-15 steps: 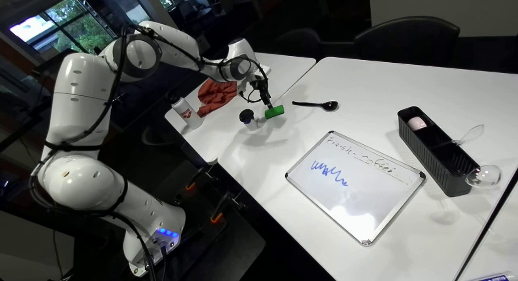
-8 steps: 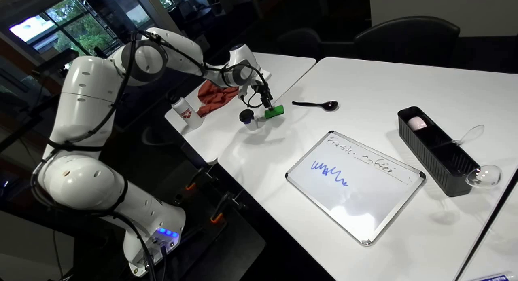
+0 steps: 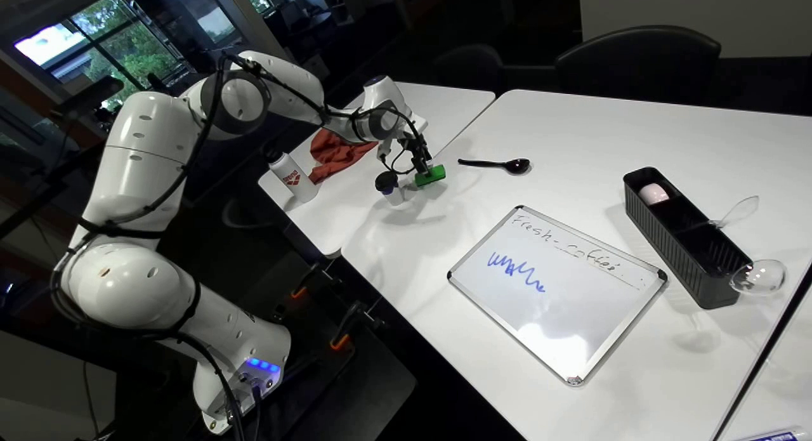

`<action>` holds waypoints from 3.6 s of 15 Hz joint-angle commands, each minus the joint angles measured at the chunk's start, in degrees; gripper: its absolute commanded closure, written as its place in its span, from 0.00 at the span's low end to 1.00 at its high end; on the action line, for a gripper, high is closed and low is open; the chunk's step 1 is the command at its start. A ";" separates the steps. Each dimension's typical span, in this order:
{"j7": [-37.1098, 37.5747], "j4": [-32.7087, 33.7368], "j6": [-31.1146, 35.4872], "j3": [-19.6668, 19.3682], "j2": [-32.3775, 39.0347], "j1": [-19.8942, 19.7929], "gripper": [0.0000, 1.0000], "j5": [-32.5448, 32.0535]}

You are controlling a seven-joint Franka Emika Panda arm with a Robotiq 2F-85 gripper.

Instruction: Use the green eraser on the left to clean the whiteboard

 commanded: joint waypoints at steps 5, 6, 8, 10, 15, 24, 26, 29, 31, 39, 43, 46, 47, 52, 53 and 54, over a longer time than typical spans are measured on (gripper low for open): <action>1.46 2.26 0.23 -0.53 1.54 0.36 0.00 0.24; 1.51 2.43 0.07 -0.56 1.62 0.36 0.00 0.24; 1.66 2.48 -0.20 -0.66 1.65 0.41 0.00 0.24; 1.90 2.29 -0.60 -0.82 1.46 0.48 0.00 0.24; 2.50 2.18 -0.82 -0.78 1.39 0.35 0.00 0.25; 2.25 0.97 -0.16 -0.40 0.98 -0.18 0.00 0.73; 2.05 1.01 -0.12 -0.24 1.14 -0.38 0.00 0.86; 1.90 0.95 0.07 -0.12 1.45 -0.54 0.00 1.05; 1.76 1.00 0.09 -0.04 1.74 -0.68 0.00 1.15; 1.95 0.75 0.71 -0.30 1.98 -0.72 0.55 1.13; 2.14 -0.81 0.72 -0.75 0.06 -0.48 0.66 0.93; 3.25 -3.16 -0.09 -2.74 -3.44 -0.01 0.66 0.34; 3.78 -3.79 -0.69 -3.76 -4.68 0.11 0.66 0.07; -0.01 -8.13 -1.73 -5.86 -10.76 -2.29 0.66 -2.17; -1.88 -9.35 -1.44 -5.63 -11.85 -3.44 0.66 -2.61; -4.71 -10.80 -0.97 -4.91 -13.07 -4.88 0.66 -3.02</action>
